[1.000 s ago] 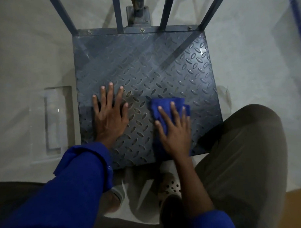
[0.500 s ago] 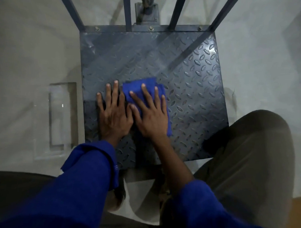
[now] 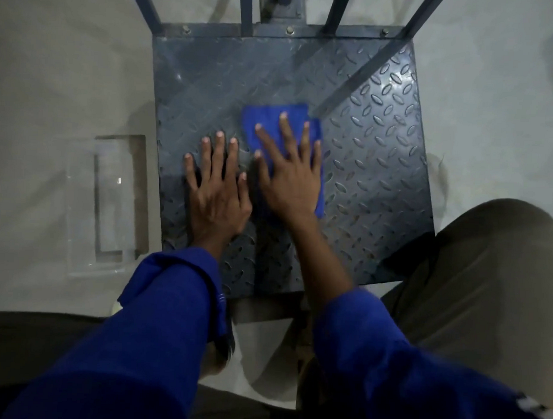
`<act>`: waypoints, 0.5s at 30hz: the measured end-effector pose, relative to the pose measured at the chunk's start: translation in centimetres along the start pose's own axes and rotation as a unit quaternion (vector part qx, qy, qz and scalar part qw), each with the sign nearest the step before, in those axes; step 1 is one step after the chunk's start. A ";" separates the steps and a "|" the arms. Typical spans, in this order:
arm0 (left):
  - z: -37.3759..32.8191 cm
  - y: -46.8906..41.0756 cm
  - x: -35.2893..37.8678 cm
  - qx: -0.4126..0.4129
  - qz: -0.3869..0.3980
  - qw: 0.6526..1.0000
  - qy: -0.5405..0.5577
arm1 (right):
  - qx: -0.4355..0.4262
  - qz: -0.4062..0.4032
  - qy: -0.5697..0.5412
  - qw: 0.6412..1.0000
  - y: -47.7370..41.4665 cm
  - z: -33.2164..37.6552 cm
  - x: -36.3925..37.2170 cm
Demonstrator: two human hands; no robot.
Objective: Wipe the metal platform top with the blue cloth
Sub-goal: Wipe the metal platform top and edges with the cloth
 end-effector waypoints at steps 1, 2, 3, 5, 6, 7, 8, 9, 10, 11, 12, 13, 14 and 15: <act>0.0 0.0 0.0 -0.004 0.004 1.000 0.001 | -0.027 0.014 -0.009 0.999 2.5 0.4 0.1; 0.1 0.0 0.0 -0.007 0.007 1.000 0.001 | -0.042 0.026 -0.010 0.999 4.8 -0.3 0.0; 0.1 0.0 0.0 -0.007 0.009 1.000 0.000 | -0.045 0.036 0.000 0.998 6.9 -1.9 -0.1; 0.1 0.0 0.0 -0.005 0.010 1.000 0.000 | -0.006 0.050 0.023 0.998 8.7 -6.9 -1.0; 0.1 0.0 -0.1 -0.005 0.009 1.000 0.001 | 0.036 0.040 0.030 0.998 8.0 -9.7 -1.8; 0.1 0.0 -0.2 -0.005 0.007 1.000 0.001 | 0.085 0.025 0.036 0.995 6.4 -12.2 -2.7; 0.1 0.1 -0.3 -0.006 0.004 1.000 0.001 | 0.131 0.009 0.035 0.991 4.4 -14.1 -3.6; 0.0 0.1 -0.4 -0.005 0.000 1.000 0.000 | 0.166 -0.001 0.028 0.986 2.2 -15.4 -4.2; -0.1 0.2 -0.5 -0.004 -0.006 1.000 0.000 | 0.184 -0.010 0.018 0.983 0.0 -15.7 -4.5; -0.1 0.2 -0.5 -0.002 -0.013 1.000 -0.001 | 0.188 -0.014 0.010 0.982 -1.8 -15.2 -4.5; 0.0 0.2 -0.6 -0.001 -0.018 1.000 0.001 | 0.182 -0.016 0.009 0.983 -3.0 -13.8 -4.2; 0.0 0.2 -0.6 0.000 -0.022 1.000 0.004 | 0.165 -0.016 0.010 0.986 -3.5 -11.7 -3.5; 0.1 0.2 -0.6 0.000 -0.025 1.000 0.011 | 0.135 -0.012 0.011 0.991 -3.2 -9.1 -2.6; 0.2 0.2 -0.7 -0.004 -0.030 0.999 0.021 | 0.096 -0.007 0.011 0.995 -1.9 -6.2 -1.7</act>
Point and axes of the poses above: each hand's wrist, its own y-axis away from the middle knuckle, its own x-axis out of the palm, z = x × y, the point moved 8 cm from there along -y, towards the middle knuckle, and after that the axes turned 2 degrees about x, right-handed, at the moved point
